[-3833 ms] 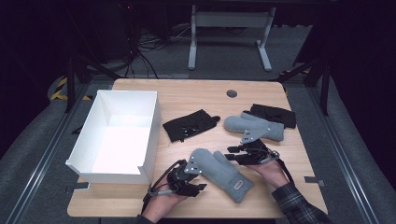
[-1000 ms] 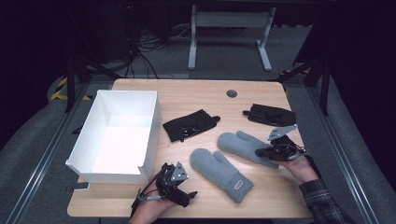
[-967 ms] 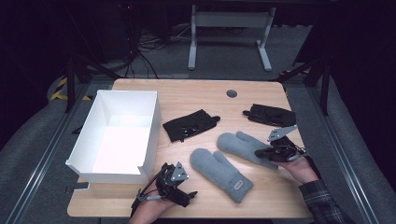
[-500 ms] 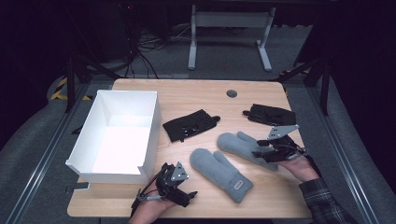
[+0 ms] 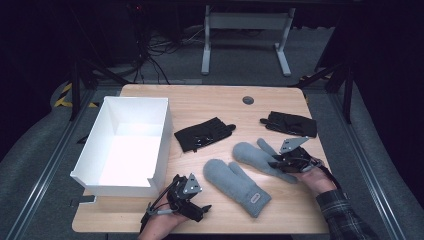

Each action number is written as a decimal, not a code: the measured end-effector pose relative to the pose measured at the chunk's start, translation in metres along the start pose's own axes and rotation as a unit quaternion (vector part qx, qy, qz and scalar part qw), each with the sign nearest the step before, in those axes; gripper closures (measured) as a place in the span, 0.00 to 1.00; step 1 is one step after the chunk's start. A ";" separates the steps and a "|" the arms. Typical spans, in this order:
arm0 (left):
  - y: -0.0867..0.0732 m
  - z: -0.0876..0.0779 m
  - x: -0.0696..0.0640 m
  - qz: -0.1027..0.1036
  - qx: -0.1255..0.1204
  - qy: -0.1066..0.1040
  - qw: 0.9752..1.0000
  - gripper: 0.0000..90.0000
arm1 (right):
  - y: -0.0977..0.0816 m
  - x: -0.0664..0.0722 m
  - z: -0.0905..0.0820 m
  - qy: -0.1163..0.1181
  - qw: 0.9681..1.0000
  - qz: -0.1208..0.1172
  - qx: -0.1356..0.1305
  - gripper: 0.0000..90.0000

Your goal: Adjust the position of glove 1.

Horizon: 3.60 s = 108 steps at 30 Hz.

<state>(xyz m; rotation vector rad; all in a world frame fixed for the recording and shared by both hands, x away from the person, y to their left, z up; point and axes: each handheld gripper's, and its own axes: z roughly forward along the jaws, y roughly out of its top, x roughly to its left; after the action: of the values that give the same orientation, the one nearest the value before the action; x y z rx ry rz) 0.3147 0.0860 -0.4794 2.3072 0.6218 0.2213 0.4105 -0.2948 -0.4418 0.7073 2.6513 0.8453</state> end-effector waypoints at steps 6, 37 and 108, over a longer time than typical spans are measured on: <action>0.000 0.000 0.000 0.000 0.000 0.000 1.000 0.02 | -0.002 -0.006 -0.006 0.012 0.999 0.026 -0.015 0.92; 0.001 0.001 -0.001 -0.006 0.002 0.001 1.000 0.01 | 0.035 0.040 -0.057 0.046 0.987 0.133 -0.080 0.95; 0.082 0.024 -0.066 0.032 -0.031 -0.118 0.992 0.97 | 0.012 0.062 -0.015 0.111 0.991 0.078 -0.019 1.00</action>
<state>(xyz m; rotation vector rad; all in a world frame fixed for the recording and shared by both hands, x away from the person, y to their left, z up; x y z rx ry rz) 0.2955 -0.0123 -0.4384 2.2523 0.4172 -0.0030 0.3570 -0.2608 -0.4293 0.8672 2.7922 1.0722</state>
